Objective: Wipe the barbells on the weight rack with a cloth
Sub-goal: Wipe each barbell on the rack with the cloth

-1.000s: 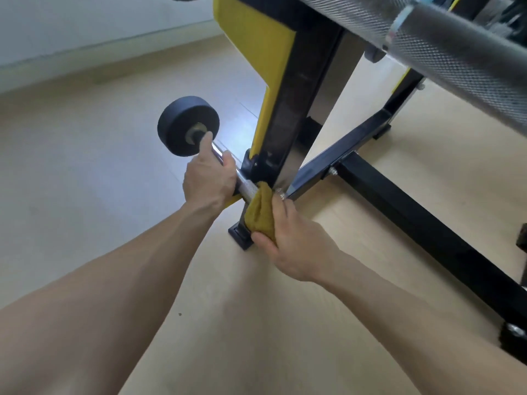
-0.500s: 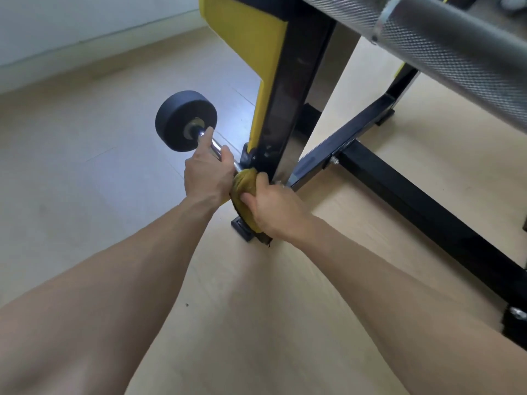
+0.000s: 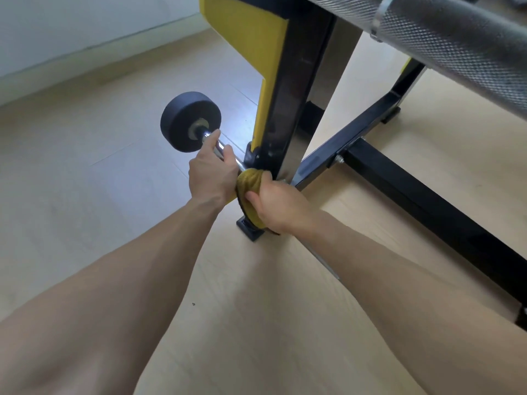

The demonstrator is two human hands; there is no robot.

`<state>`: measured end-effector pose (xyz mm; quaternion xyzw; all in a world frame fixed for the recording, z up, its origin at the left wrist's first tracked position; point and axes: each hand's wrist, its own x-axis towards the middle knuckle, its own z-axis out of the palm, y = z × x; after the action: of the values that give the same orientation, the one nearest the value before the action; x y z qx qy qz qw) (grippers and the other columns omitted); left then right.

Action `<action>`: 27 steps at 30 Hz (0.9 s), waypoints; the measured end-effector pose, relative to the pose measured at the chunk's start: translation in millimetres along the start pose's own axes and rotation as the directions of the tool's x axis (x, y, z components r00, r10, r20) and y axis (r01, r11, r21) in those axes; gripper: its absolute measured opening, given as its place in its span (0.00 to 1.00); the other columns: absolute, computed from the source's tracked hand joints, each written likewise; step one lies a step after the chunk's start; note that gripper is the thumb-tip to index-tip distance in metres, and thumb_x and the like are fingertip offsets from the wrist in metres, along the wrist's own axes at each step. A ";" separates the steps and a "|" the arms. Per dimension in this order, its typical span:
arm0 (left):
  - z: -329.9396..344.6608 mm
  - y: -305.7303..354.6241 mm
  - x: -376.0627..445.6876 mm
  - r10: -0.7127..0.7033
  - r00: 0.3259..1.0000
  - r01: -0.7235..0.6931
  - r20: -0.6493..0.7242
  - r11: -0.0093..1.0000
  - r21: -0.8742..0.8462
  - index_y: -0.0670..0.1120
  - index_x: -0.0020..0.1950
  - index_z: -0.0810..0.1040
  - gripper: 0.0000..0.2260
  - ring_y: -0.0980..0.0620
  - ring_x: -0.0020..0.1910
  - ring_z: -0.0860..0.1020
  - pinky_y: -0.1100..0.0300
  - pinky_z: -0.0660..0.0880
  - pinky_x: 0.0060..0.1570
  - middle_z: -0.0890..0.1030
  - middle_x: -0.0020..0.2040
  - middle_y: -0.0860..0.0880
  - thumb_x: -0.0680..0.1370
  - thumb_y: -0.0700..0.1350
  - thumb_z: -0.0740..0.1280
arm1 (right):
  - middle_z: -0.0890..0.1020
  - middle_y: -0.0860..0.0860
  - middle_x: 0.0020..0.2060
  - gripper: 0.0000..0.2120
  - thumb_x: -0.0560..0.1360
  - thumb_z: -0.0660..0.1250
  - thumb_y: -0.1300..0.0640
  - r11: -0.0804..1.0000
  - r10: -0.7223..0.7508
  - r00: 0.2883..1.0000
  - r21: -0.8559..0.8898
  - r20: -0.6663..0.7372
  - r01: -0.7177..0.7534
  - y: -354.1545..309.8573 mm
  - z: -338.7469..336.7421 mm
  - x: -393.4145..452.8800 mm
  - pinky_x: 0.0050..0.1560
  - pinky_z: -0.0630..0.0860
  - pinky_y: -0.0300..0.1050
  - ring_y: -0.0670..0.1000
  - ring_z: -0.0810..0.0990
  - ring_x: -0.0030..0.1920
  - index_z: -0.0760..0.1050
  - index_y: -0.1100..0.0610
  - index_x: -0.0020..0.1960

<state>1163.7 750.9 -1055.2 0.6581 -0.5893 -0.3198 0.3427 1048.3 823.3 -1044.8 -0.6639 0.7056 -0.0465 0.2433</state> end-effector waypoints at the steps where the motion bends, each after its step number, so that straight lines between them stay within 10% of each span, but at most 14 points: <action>1: -0.4 0.2 -0.2 -0.003 1.000 0.003 -0.001 1.000 -0.007 0.54 0.76 0.69 0.20 0.45 0.62 0.80 0.52 0.76 0.64 0.77 0.69 0.47 0.83 0.51 0.61 | 0.74 0.51 0.47 0.16 0.84 0.53 0.46 1.000 -0.024 1.000 -0.006 -0.007 0.024 3.3 0.4 -2.8 0.45 0.70 0.47 0.53 0.77 0.45 0.63 0.56 0.65; 11: -1.6 1.5 1.2 -0.022 1.000 0.023 0.011 0.999 -0.047 0.54 0.75 0.69 0.19 0.45 0.59 0.81 0.53 0.77 0.62 0.79 0.66 0.46 0.84 0.50 0.61 | 0.70 0.62 0.66 0.32 0.84 0.54 0.53 0.960 -0.051 0.994 -0.270 0.099 0.076 32.6 -1.8 -69.8 0.44 0.76 0.52 0.61 0.79 0.52 0.40 0.57 0.80; 20: 0.2 0.1 2.1 -0.019 1.000 0.021 0.022 0.997 -0.069 0.54 0.75 0.68 0.20 0.45 0.61 0.81 0.52 0.77 0.62 0.77 0.68 0.47 0.83 0.50 0.62 | 0.69 0.61 0.68 0.27 0.85 0.53 0.52 0.970 -0.142 0.990 -0.201 -0.007 0.138 31.1 4.2 -55.7 0.46 0.74 0.51 0.63 0.77 0.57 0.49 0.63 0.79; 23: 0.4 -1.4 3.3 -0.050 0.999 0.052 0.020 0.993 -0.102 0.56 0.75 0.68 0.19 0.46 0.58 0.82 0.56 0.78 0.59 0.78 0.67 0.48 0.83 0.51 0.62 | 0.73 0.56 0.57 0.25 0.85 0.51 0.49 0.963 -0.045 0.993 -0.261 0.111 0.073 52.0 -6.7 -110.3 0.38 0.76 0.45 0.52 0.78 0.40 0.46 0.58 0.76; 27: 2.1 -3.0 4.4 -0.056 0.998 0.058 0.015 0.992 -0.113 0.57 0.74 0.68 0.19 0.46 0.58 0.81 0.55 0.79 0.59 0.78 0.67 0.48 0.83 0.51 0.62 | 0.72 0.61 0.54 0.11 0.81 0.63 0.59 0.942 -0.187 0.975 -0.260 0.122 0.213 39.8 -8.9 -77.3 0.36 0.75 0.43 0.51 0.67 0.36 0.71 0.63 0.60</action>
<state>1164.0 746.6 -1059.0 0.6522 -0.5531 -0.3662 0.3668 1008.3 899.8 -1030.6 -0.7607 0.6217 0.0582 0.1776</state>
